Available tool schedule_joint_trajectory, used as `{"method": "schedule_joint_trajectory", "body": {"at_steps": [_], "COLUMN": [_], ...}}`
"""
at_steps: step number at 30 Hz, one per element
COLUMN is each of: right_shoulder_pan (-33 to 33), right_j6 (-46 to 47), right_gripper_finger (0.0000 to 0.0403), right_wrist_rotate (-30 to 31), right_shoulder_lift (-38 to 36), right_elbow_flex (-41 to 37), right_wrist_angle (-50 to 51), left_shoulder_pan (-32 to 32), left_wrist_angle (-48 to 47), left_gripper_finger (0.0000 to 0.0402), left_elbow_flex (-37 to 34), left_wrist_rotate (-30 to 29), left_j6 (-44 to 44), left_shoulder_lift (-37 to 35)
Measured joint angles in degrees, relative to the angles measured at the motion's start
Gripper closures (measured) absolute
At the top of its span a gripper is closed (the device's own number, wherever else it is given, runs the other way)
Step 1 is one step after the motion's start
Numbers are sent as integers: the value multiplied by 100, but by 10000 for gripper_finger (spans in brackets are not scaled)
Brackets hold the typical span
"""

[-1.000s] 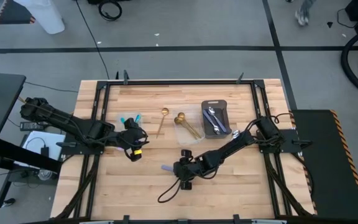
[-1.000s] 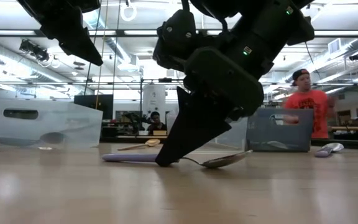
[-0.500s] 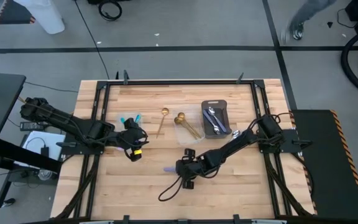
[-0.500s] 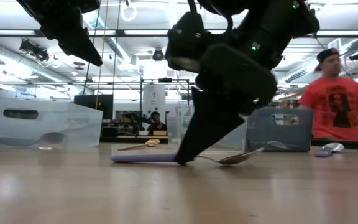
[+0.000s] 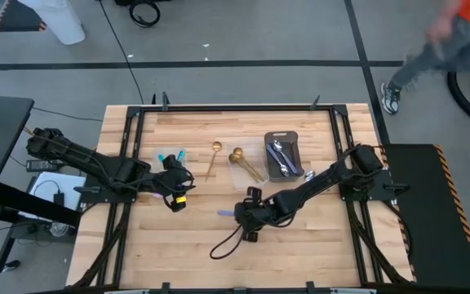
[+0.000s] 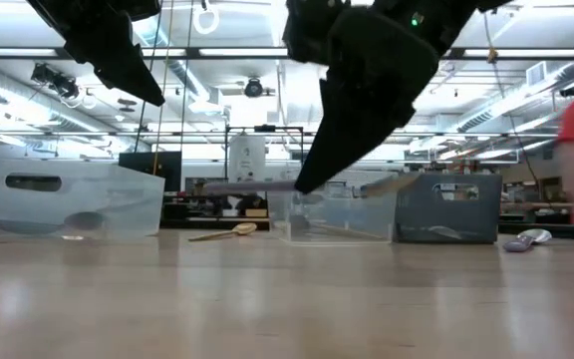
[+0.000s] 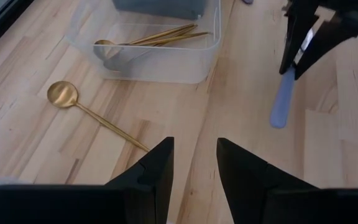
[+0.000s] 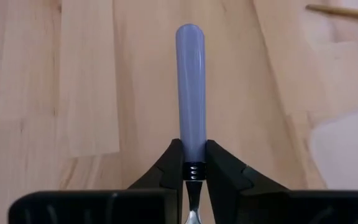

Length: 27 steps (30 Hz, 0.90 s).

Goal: Sort silverware by color (type)
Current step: Put the purple spoon into the black bin

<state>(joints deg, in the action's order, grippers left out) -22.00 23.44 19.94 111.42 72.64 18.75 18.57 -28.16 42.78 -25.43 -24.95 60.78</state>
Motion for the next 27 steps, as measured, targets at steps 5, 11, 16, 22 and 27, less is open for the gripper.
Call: {"method": "schedule_joint_trajectory", "body": {"at_steps": [5,11,16,22,27], "right_shoulder_pan": [0,0,-9,-9,46], "right_j6": [15,107,107,342,978], "right_gripper_finger": [351,351,351,350,350], "right_wrist_rotate": [327,884,1164,1651,2199], "right_shoulder_lift": [-300,-742,-1127,-1443,-1522], "right_elbow_flex": [9,11,19,20,20], "right_wrist_angle": [386,941,1217,1926,2856], "left_shoulder_pan": [0,0,0,0,0], "left_wrist_angle": [1,0,-4,-4,-4], "left_gripper_finger": [271,271,271,271,271], "left_elbow_flex": [0,0,0,0,0], "left_wrist_rotate": [0,0,0,0,0], "left_j6": [0,0,0,0,0], "left_shoulder_lift": [0,1,1,1,1]}}
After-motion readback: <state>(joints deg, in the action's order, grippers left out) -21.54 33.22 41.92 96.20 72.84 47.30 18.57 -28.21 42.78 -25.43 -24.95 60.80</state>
